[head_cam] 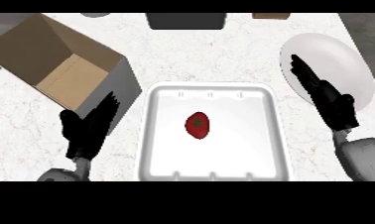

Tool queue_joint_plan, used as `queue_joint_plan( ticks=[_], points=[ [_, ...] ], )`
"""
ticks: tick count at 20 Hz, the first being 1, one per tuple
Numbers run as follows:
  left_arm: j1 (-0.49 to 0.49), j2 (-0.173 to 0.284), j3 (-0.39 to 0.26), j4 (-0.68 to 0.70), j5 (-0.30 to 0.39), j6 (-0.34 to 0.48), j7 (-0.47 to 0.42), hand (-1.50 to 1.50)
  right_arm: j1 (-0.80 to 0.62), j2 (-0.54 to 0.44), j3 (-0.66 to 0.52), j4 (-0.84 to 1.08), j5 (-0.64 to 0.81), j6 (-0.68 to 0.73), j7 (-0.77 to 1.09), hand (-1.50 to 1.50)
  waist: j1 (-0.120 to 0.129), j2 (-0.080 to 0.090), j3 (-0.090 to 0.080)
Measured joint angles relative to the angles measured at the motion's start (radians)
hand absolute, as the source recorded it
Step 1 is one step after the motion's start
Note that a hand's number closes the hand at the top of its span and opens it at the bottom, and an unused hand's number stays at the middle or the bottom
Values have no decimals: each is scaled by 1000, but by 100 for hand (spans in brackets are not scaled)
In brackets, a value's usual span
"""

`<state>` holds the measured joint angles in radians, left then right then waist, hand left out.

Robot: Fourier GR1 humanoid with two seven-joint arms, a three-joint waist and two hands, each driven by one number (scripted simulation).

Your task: Pick the tomato from the tray and place it in the plate

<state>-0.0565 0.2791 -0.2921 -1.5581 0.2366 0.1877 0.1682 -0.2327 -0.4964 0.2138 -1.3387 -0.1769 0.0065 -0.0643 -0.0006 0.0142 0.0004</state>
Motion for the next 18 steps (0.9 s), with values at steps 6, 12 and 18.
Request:
queue_joint_plan(
  ticks=[6, 12, 18],
  points=[
    [-41, 57, 95, 40, -34, 19, -7, 0, 23, 180, -11, -74, -5, -143, -35, 150, -3, -13, 0],
    [-14, 87, 143, 38, -21, 21, -18, 0, 110, 229, -30, -88, 180, -440, -133, -150, -27, -23, -2],
    [-34, 103, 182, 72, -11, -22, -37, 0, 269, 380, 116, -78, 325, -593, -274, -150, -9, -21, 3]
  ],
)
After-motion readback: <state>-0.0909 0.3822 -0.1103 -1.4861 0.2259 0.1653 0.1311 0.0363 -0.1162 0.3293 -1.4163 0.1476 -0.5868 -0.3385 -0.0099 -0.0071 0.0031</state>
